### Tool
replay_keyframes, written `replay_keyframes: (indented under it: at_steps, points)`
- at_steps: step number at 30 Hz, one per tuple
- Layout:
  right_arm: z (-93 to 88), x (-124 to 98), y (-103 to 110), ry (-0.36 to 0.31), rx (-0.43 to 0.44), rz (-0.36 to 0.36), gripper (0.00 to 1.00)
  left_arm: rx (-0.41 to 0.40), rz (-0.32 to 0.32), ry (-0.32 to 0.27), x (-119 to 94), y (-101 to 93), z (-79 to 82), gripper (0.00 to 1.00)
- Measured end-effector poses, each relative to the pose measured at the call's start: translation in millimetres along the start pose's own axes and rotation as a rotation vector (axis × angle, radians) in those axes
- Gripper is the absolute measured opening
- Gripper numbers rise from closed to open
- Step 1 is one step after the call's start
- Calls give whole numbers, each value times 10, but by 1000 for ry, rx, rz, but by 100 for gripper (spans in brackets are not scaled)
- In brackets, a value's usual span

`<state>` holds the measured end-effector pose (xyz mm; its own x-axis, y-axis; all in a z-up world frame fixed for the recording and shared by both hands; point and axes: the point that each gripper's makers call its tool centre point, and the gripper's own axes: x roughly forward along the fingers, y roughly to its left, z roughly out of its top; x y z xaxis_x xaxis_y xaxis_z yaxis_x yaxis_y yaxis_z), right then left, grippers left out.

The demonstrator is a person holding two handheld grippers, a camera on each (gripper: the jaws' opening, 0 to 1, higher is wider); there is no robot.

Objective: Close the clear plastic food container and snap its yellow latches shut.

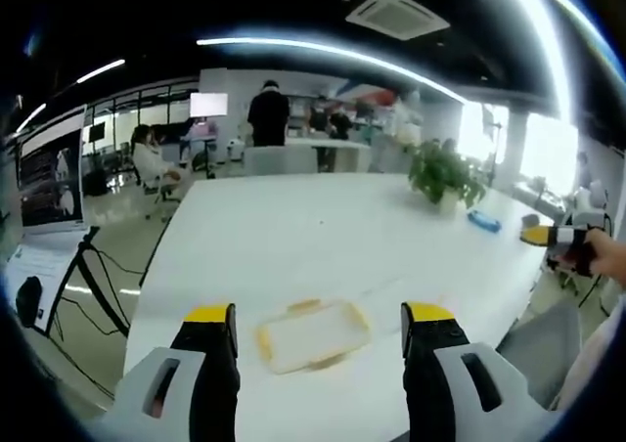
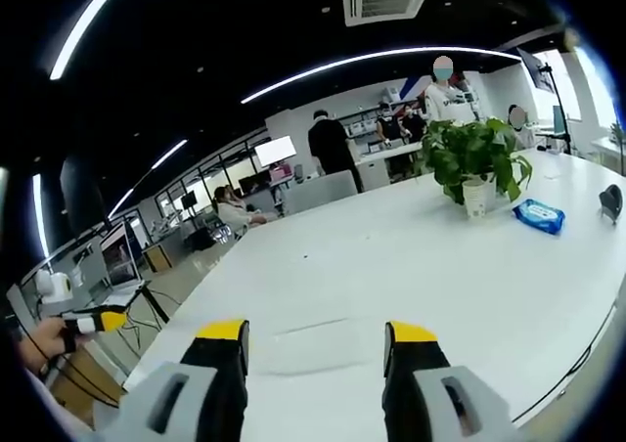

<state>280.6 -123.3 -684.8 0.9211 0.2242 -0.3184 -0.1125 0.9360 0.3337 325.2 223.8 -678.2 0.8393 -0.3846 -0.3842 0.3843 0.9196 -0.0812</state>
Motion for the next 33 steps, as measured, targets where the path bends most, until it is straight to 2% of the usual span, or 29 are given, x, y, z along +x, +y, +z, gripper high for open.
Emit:
replay_keyframes:
  at_steps: [10,20,23,26,33]
  points:
    - [9,27,34,3,-13,6,54,-19,-11,-14,10,-13,26,66]
    - [-26,38,79,10,-43,20,54,-44,-16,-9,34,-19,-26,66]
    - [-61,94,113,30,-80,31,55,-51,-17,-7,50,-11,-46,66]
    - [-60,157,102,36,-80,36,55,-53,-19,-3,71,2,-70,66]
    - [-122,310,231,59,-90,62,53,-65,-6,11,119,99,-143,66]
